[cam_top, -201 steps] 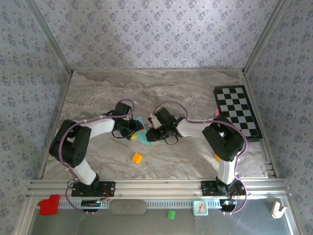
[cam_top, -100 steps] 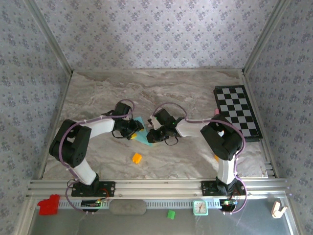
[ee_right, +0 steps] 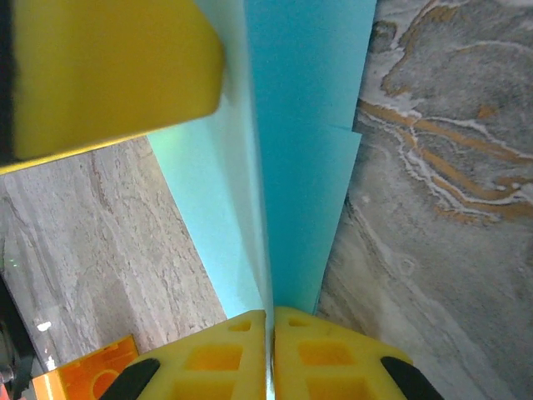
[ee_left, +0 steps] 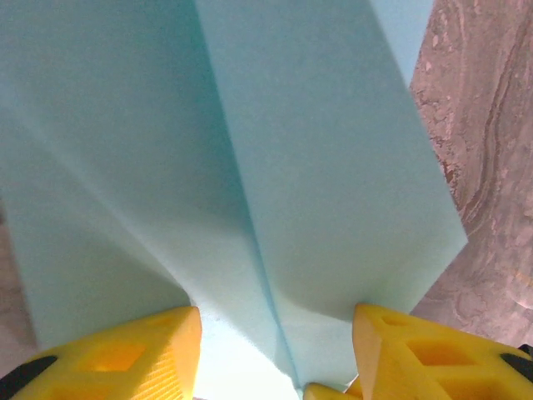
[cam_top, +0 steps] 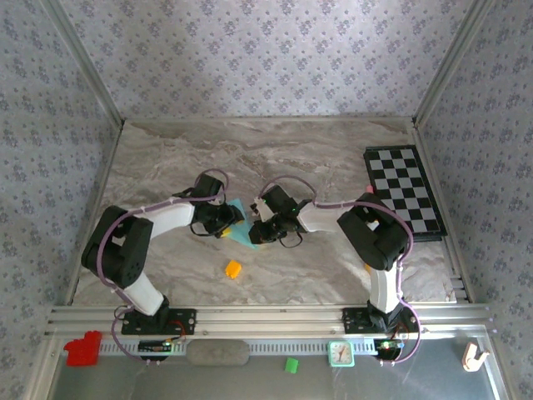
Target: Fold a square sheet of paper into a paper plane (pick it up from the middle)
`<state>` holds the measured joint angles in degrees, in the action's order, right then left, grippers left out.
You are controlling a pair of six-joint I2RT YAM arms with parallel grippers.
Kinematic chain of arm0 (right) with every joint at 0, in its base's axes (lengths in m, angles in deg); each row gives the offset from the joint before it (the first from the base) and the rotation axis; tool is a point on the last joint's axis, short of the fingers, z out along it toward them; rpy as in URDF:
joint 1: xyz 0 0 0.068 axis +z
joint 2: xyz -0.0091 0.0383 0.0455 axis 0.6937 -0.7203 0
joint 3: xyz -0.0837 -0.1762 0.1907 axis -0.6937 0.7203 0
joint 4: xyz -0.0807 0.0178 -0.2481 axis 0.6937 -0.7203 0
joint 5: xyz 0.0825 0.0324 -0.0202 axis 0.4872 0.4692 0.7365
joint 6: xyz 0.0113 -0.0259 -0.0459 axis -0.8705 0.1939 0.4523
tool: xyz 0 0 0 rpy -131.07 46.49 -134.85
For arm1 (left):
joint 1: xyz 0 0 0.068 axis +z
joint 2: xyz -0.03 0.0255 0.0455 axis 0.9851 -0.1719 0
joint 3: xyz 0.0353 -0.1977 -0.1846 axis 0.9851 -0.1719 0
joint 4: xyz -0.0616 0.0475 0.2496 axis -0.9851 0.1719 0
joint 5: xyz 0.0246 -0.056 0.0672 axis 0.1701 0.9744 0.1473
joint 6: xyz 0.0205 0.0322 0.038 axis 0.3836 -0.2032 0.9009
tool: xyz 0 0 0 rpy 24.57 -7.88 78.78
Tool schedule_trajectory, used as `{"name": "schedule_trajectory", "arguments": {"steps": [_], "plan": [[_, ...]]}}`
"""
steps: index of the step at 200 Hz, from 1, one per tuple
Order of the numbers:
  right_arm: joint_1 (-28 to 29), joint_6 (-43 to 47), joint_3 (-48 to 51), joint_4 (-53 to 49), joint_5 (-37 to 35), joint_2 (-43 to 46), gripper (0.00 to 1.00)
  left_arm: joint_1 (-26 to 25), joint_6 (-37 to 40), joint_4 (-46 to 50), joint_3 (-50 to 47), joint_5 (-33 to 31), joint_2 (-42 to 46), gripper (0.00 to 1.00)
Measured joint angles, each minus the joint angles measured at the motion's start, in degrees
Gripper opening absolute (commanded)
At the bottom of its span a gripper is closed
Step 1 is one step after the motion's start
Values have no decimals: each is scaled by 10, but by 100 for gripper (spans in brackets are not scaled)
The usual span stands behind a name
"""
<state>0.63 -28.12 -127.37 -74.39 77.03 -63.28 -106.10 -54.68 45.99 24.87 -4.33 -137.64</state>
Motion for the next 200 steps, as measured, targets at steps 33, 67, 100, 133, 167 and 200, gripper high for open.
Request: {"name": "schedule_trajectory", "arguments": {"steps": [33, 67, 100, 133, 167, 200], "plan": [[-5, -8, 0, 1, 9, -2, 10, 2, 11, 2, 0, -13, 49, 50], [-11, -15, 0, 4, 23, -6, 9, 9, 14, -53, -31, -4, 89, 39], [-20, -28, 0, 10, 45, -12, 9, 10, 4, -110, -81, 30, 79, 28], [-27, -41, 0, 17, 63, -17, 9, 10, -2, -158, -88, 62, 54, 20], [-31, -49, 0, 20, 73, -19, 10, 10, -5, -201, -89, 86, 30, 14], [-36, -51, 1, 22, 79, -20, 12, 10, -5, -222, -89, 98, 11, 12]]}}
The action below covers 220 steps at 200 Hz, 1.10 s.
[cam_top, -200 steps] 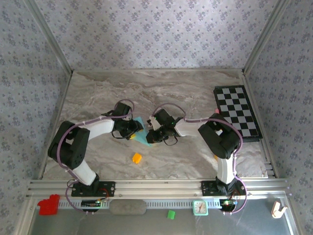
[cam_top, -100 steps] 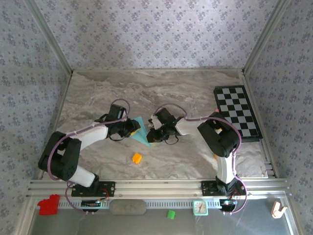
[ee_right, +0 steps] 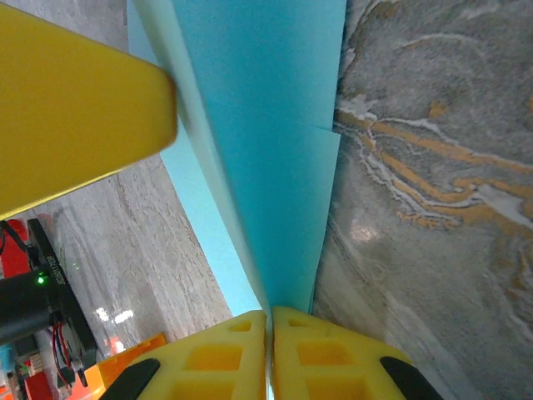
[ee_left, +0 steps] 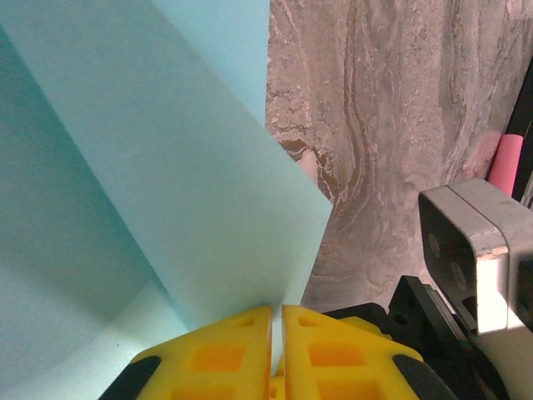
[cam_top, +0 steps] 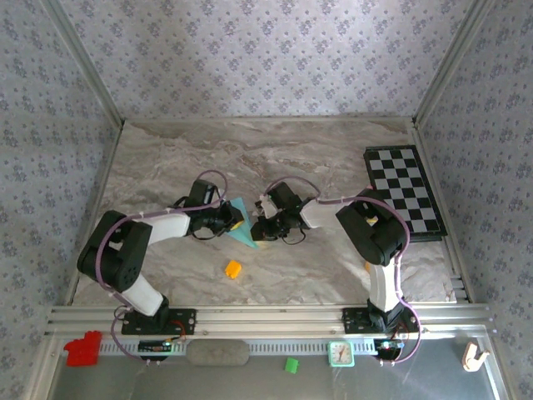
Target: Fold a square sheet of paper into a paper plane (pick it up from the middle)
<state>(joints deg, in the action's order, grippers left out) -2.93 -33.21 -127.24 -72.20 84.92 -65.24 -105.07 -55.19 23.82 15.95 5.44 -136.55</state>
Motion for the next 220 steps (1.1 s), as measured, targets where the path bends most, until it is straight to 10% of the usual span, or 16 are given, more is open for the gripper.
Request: {"name": "schedule_trajectory", "arguments": {"steps": [220], "plan": [[-12, -16, 2, 3, 11, -4, 8, -2, 9, 0, 22, 10, -2, 18]]}}
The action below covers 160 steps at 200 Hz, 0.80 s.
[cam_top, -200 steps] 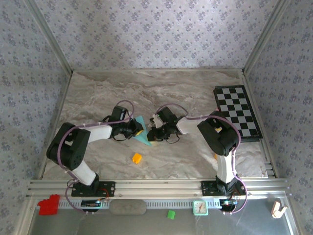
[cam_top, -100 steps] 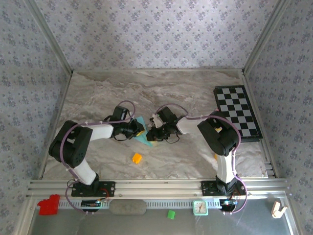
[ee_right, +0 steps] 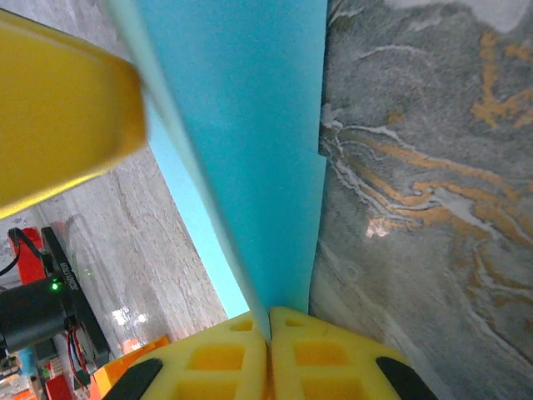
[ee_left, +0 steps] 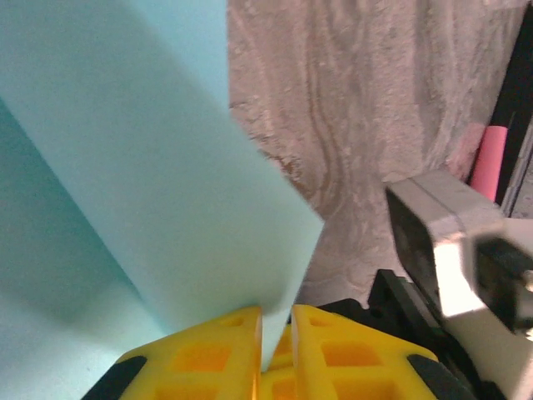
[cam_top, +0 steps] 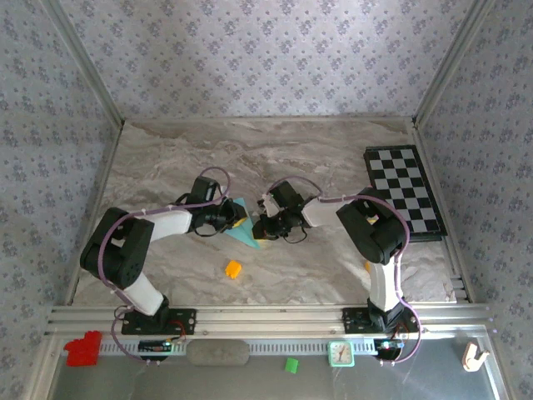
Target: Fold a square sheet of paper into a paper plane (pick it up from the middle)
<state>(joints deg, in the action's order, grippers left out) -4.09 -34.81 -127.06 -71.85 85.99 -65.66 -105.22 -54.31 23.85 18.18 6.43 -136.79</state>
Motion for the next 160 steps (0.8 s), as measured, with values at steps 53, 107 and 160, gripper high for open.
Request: {"name": "schedule_trajectory", "arguments": {"steps": [53, 107, 160], "plan": [[-1, -2, 0, 0, 2, -2, 8, 0, -2, -10, -13, -3, 12, 17], [-2, -3, 0, 0, 5, -3, 10, 0, -3, -11, -13, -2, -13, 15], [-2, -8, 0, 2, 7, -3, 11, 0, -2, -9, -11, -4, -24, 13]]}}
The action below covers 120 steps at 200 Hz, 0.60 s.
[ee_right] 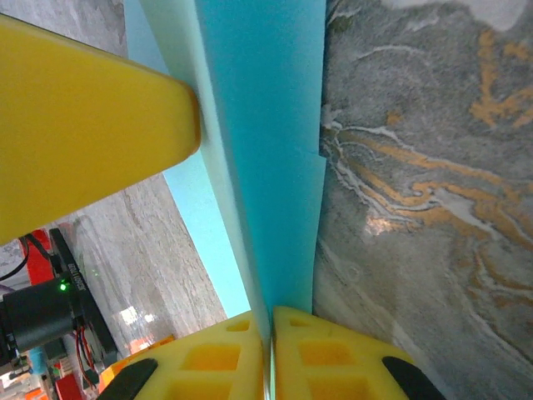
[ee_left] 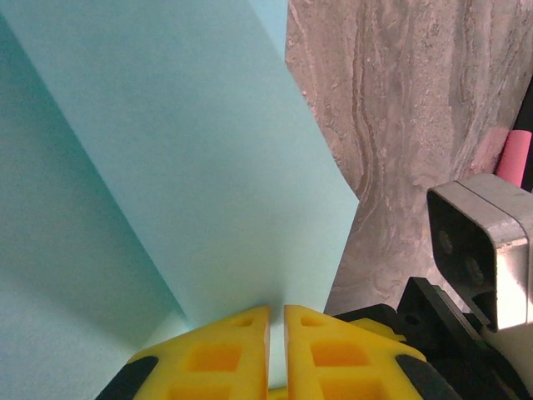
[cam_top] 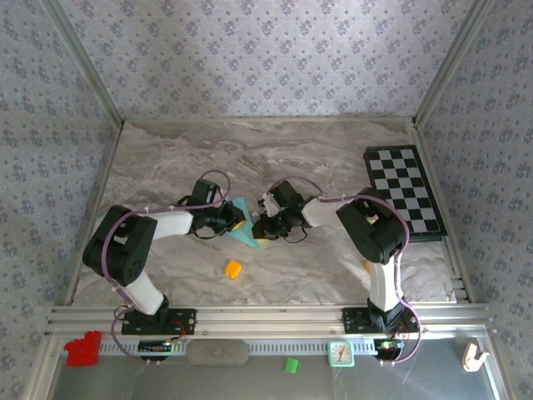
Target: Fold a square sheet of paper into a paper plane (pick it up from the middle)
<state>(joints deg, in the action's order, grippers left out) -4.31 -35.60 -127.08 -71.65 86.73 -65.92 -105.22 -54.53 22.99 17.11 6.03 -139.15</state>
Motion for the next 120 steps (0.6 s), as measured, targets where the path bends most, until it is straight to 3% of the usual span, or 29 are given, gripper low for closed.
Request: {"name": "schedule_trajectory", "arguments": {"steps": [120], "plan": [[-4, -4, -1, -2, 12, 2, 17, 0, 5, 9, 15, 0, -20, 13]]}}
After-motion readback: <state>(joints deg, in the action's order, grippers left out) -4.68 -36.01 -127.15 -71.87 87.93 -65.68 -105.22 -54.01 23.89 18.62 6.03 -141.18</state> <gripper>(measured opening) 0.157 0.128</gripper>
